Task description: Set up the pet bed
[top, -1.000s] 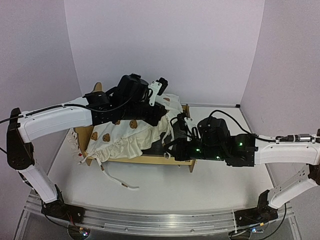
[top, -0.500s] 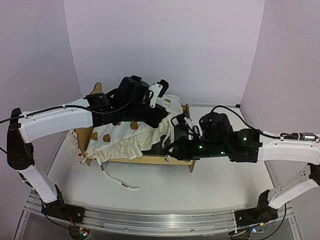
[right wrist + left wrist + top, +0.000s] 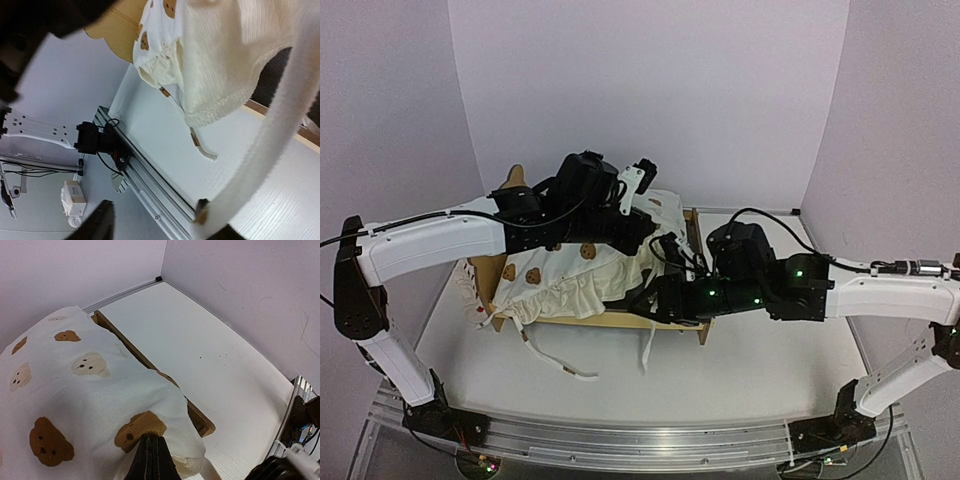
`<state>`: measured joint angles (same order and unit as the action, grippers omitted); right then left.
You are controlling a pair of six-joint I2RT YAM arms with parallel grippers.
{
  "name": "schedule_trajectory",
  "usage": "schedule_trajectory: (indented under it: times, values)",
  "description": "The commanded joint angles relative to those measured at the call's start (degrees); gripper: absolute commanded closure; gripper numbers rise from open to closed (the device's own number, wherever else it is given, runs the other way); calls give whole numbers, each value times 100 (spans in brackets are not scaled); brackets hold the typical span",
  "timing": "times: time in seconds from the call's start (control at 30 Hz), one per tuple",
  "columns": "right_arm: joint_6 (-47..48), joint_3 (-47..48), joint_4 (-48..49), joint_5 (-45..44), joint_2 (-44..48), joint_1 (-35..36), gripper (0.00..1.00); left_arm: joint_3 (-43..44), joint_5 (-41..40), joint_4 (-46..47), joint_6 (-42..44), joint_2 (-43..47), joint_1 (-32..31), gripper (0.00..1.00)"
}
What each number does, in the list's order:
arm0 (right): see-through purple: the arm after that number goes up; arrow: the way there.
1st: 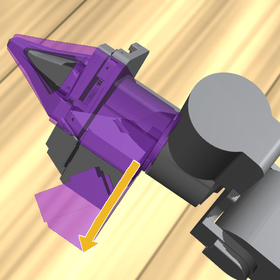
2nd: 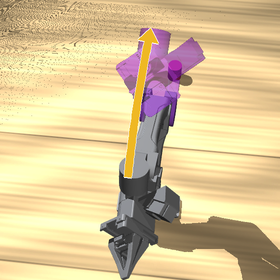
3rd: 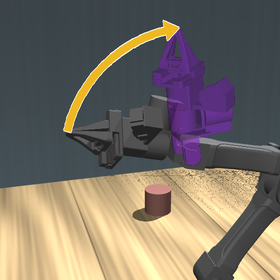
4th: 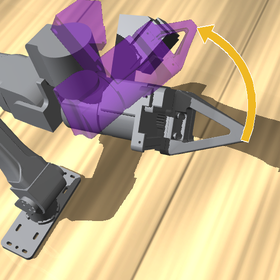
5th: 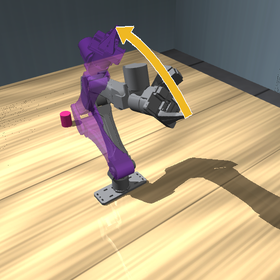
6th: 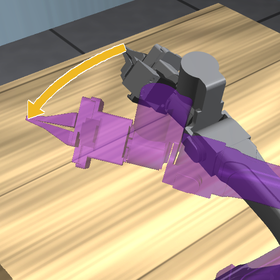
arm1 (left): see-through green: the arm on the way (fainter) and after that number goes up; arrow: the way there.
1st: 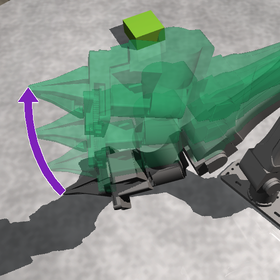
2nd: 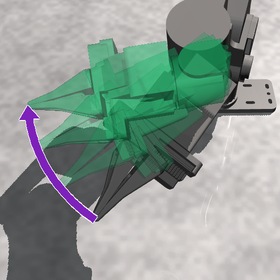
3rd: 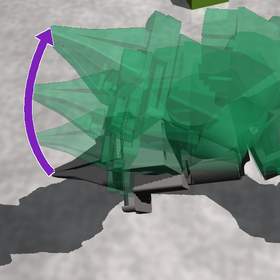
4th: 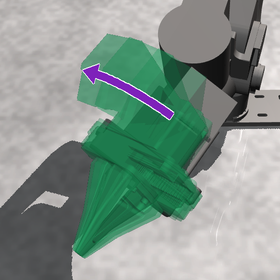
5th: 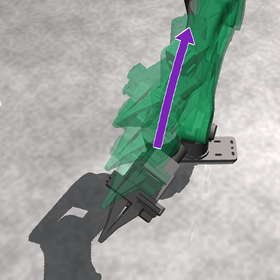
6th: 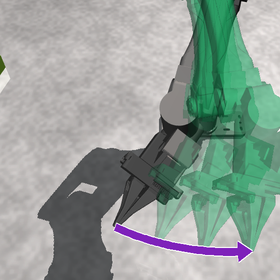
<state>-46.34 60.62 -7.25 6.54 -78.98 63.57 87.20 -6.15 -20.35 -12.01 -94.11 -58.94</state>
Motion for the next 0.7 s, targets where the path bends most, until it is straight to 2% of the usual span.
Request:
schedule_trajectory:
  times: [0.0,0.07,0.13,0.33,0.43,0.53,0.67]
  values:
    - [870,187,-715,152,-451,16,27,28,-32,330,-21,5,-11,100]
    - [1350,288,-1249,-171,-480,13,23,42,6,314,-19,-27,-9,100]
    - [1776,241,-1594,-739,-384,17,22,88,42,258,-11,-73,-12,100]
    - [2909,-785,-1476,-2199,259,19,28,154,25,191,14,-164,-21,100]
    - [3256,-1250,-1183,-2937,277,16,33,203,42,212,24,-232,-21,100]
    - [3443,-1634,-739,-3083,234,16,43,297,44,196,40,-296,-22,100]
    - [3527,-2549,824,-3018,252,20,52,363,42,188,52,-329,-24,100]
